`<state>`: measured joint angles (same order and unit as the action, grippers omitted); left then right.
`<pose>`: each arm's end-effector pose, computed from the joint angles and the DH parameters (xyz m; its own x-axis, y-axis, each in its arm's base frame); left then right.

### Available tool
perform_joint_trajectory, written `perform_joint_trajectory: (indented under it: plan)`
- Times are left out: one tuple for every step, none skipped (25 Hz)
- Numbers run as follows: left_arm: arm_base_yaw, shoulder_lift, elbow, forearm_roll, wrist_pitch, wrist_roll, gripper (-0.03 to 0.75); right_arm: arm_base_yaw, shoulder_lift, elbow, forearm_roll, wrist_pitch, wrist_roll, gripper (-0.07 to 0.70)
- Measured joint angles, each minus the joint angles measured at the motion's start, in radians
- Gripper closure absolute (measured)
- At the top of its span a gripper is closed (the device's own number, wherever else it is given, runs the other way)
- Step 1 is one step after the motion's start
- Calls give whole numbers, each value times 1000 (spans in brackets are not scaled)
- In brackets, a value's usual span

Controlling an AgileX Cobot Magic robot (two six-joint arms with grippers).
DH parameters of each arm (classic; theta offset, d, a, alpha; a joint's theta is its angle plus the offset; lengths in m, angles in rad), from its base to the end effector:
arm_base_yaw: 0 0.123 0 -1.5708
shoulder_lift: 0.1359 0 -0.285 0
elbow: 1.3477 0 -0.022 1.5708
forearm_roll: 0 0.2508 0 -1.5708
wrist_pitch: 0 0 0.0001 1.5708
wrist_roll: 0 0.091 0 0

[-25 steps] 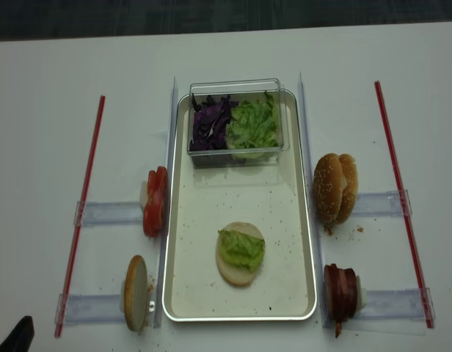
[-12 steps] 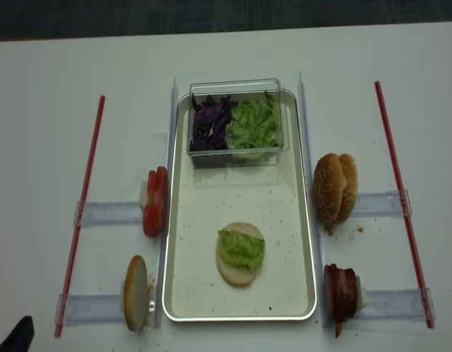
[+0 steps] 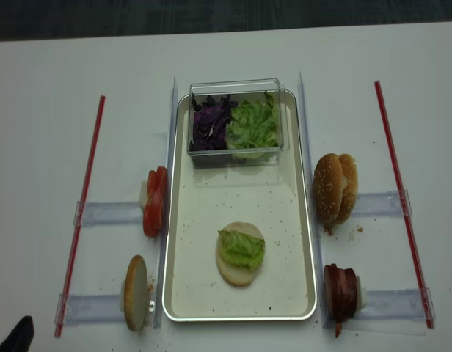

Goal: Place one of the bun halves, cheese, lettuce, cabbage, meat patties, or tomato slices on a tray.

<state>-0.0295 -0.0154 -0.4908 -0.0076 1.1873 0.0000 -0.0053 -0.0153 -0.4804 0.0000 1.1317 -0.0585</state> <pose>-0.0120 -0.0003 0.2647 -0.5594 0.0137 -0.8288 0.0337 0.9994 -0.0063 -0.0081 0.0000 0.2661 -0.5211 -0.0557 -0.8517 -0.0252 0.9984 -0.0499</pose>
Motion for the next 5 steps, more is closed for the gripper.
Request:
perform_joint_trajectory:
  plan:
    - [0, 0, 0, 0, 0, 0, 224, 0, 0, 0, 0, 0, 0, -48]
    - [0, 0, 0, 0, 0, 0, 224, 0, 0, 0, 0, 0, 0, -47]
    - [0, 0, 0, 0, 0, 0, 224, 0, 0, 0, 0, 0, 0, -47]
    - [0, 0, 0, 0, 0, 0, 224, 0, 0, 0, 0, 0, 0, -46]
    - [0, 0, 0, 0, 0, 0, 224, 0, 0, 0, 0, 0, 0, -46]
